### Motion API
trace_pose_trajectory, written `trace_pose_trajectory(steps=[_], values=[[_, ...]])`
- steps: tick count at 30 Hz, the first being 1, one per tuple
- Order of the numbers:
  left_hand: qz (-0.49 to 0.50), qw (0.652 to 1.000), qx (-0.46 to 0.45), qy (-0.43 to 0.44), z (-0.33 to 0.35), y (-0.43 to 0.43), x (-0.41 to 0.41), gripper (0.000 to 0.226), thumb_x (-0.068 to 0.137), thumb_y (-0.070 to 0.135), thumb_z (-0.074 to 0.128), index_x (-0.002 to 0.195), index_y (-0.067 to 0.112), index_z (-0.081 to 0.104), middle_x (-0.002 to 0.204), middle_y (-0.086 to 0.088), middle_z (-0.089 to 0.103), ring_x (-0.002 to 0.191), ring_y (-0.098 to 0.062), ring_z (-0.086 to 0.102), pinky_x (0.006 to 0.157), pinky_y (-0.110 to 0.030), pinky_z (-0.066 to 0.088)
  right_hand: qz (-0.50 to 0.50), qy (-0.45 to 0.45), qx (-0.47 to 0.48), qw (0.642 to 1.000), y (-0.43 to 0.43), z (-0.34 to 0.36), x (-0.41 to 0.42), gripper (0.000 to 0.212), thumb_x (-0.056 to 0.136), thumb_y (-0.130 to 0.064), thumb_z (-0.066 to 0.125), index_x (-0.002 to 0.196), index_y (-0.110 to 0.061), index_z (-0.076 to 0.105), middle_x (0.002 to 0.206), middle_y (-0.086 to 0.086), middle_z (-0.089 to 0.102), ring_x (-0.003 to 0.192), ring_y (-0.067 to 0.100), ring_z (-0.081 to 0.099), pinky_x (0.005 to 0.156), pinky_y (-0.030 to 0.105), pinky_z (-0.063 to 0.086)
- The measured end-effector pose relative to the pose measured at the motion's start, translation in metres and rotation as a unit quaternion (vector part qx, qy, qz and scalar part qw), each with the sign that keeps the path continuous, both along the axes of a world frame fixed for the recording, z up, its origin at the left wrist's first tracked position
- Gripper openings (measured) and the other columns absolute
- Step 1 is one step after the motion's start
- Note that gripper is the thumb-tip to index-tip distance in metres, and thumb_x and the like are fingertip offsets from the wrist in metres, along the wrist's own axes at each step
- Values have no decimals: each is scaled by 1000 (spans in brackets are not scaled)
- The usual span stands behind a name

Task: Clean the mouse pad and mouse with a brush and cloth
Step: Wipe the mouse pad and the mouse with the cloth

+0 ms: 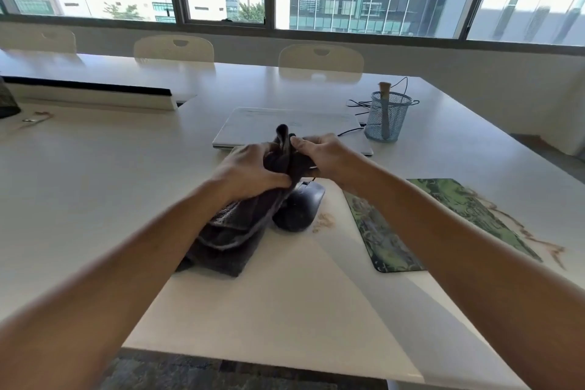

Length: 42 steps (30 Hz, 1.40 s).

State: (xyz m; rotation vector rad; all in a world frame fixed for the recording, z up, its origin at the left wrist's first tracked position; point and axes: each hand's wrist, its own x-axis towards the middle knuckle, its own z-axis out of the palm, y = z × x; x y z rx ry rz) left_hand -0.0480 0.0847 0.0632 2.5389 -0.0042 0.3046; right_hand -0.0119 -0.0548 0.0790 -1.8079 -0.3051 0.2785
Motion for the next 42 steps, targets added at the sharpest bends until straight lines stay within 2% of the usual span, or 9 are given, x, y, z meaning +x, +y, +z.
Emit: trace_pose_trajectory(steps=[4,8,10,14,16,23,32,36,42], values=[[23,999,21,-29,-6,0,3,34,66,18,72,100,21,71,92,-8,71,93,-24,60,87,-31,48,-18,-121,-191,974,-38,-6,0,39,86,-44,59,104,-11,68,101,6,69,92,17,61,90,31,50],[18,999,35,-23,-7,3,10,32,69,16,71,101,19,70,93,-7,68,85,-18,51,78,-24,37,57,-98,-321,940,-50,-16,-14,99,58,-69,68,134,-9,44,132,3,53,114,17,51,95,25,39],[4,1000,29,-1,-8,3,16,26,72,20,68,98,21,66,94,-6,67,88,-19,54,76,-24,36,64,-107,-374,919,-43,-23,-19,107,52,-72,70,133,-9,43,129,2,53,109,16,50,87,23,38],[-19,999,16,44,-7,2,25,39,73,47,69,103,23,63,104,-1,67,98,-19,60,83,-27,43,78,-114,-345,929,-34,-28,-20,61,51,-63,79,88,-16,66,82,-6,61,74,9,57,61,23,43],[-39,997,51,47,-6,-2,26,45,73,51,68,110,24,65,106,-1,68,97,-16,59,78,-25,41,82,-109,-331,934,-33,-30,-19,55,49,-61,80,80,-20,63,84,-8,60,71,2,54,58,17,41],[-145,984,56,83,-1,-3,23,31,84,14,56,112,22,67,102,-1,70,92,-11,59,78,-20,40,90,-146,-277,945,-36,-30,-20,34,51,-45,87,55,-35,55,59,-23,53,57,-25,48,49,-1,37],[-181,980,60,62,-7,26,-2,26,84,13,58,106,22,69,92,-2,71,87,-14,60,78,-23,41,62,-111,-327,937,-35,-31,-15,65,48,-58,82,88,-19,50,82,-8,55,76,9,50,59,25,37],[-190,977,83,52,-19,19,-3,44,93,44,44,134,30,46,131,10,55,118,-10,51,90,-17,35,60,-104,-326,938,-33,-30,-17,74,50,-57,82,106,-19,53,101,-5,60,95,15,54,72,27,43],[-209,973,94,34,-28,11,7,42,98,34,35,140,26,38,146,8,40,134,-9,36,111,-25,27,55,-99,-308,945,-33,-31,-16,86,52,-53,83,122,-19,49,116,-5,59,110,14,52,88,26,42]])
